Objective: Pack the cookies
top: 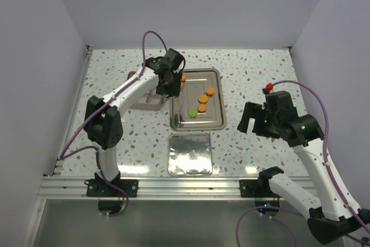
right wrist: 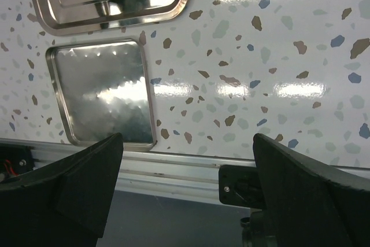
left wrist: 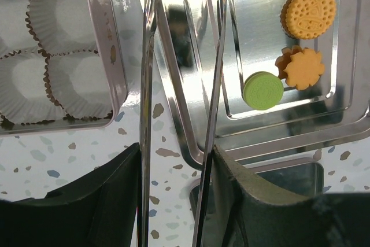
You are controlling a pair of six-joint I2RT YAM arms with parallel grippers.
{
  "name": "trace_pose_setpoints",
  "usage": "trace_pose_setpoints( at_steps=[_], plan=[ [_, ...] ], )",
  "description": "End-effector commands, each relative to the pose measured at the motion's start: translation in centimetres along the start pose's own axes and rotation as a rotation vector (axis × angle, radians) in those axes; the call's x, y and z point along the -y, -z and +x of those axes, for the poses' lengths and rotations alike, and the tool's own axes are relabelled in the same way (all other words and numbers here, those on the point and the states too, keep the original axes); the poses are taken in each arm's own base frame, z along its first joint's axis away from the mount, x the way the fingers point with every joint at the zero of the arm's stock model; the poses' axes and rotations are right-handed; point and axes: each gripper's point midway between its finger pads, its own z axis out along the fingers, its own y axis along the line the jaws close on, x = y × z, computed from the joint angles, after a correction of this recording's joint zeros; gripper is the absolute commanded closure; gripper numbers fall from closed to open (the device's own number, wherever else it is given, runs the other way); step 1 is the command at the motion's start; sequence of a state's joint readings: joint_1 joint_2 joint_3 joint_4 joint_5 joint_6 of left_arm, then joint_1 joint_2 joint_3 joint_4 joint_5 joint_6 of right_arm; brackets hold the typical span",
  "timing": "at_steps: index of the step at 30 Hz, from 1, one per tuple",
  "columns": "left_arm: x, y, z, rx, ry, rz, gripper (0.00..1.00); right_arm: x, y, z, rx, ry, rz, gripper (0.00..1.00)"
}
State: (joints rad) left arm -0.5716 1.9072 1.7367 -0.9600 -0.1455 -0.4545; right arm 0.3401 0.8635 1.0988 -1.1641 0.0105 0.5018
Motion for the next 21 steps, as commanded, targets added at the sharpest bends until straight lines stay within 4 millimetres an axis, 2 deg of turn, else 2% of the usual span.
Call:
trace_pose_setpoints(
  at_steps=[1,16,21],
  plan=[
    [0.4,0.4,-1.1,0.050,0.021,0.021,0.46,0.5,0.2,0.3,0.005,-0.015,0.023,0.02],
    [-0.1,-2.4,-0.7,0.007,-0.010,-0.032,0.46,1.1,0.5,0.1,0.015,0.002,0.050,0.03],
    [0.2,-2.7,-1.6,0.019,-0.017,-0.034,0.47,1.1,0.4,0.0,0.010,0.010,0.056,0.02]
  ],
)
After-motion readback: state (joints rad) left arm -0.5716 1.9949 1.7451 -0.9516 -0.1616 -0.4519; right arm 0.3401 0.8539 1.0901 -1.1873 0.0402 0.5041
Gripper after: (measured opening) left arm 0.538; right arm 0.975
